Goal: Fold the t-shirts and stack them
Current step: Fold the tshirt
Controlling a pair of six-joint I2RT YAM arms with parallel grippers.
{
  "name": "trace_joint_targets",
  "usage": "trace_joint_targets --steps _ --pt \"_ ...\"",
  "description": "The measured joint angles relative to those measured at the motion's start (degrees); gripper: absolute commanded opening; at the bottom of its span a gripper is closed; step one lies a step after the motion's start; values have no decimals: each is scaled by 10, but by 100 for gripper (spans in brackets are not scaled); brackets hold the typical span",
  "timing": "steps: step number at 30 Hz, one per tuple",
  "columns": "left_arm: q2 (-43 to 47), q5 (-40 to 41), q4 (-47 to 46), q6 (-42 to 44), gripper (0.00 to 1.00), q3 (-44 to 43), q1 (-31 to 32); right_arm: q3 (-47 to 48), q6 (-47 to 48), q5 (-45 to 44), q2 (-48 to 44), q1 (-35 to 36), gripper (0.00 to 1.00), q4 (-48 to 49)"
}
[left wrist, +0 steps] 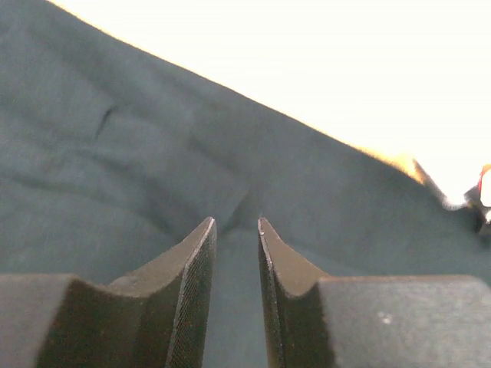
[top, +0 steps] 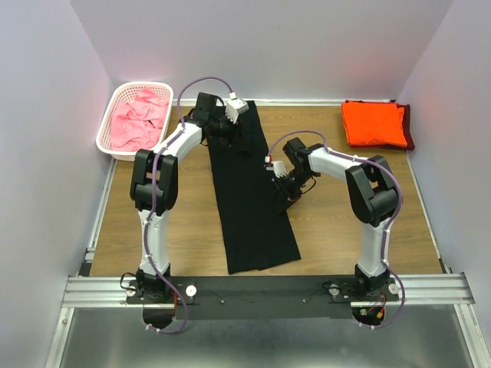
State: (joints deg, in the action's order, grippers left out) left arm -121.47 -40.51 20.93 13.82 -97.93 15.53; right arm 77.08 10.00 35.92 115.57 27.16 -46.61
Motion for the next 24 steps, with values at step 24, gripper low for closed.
trace_joint_targets --steps 24 --pt "-143 -50 5 -30 47 -83 10 124 -51 75 24 -84 37 22"
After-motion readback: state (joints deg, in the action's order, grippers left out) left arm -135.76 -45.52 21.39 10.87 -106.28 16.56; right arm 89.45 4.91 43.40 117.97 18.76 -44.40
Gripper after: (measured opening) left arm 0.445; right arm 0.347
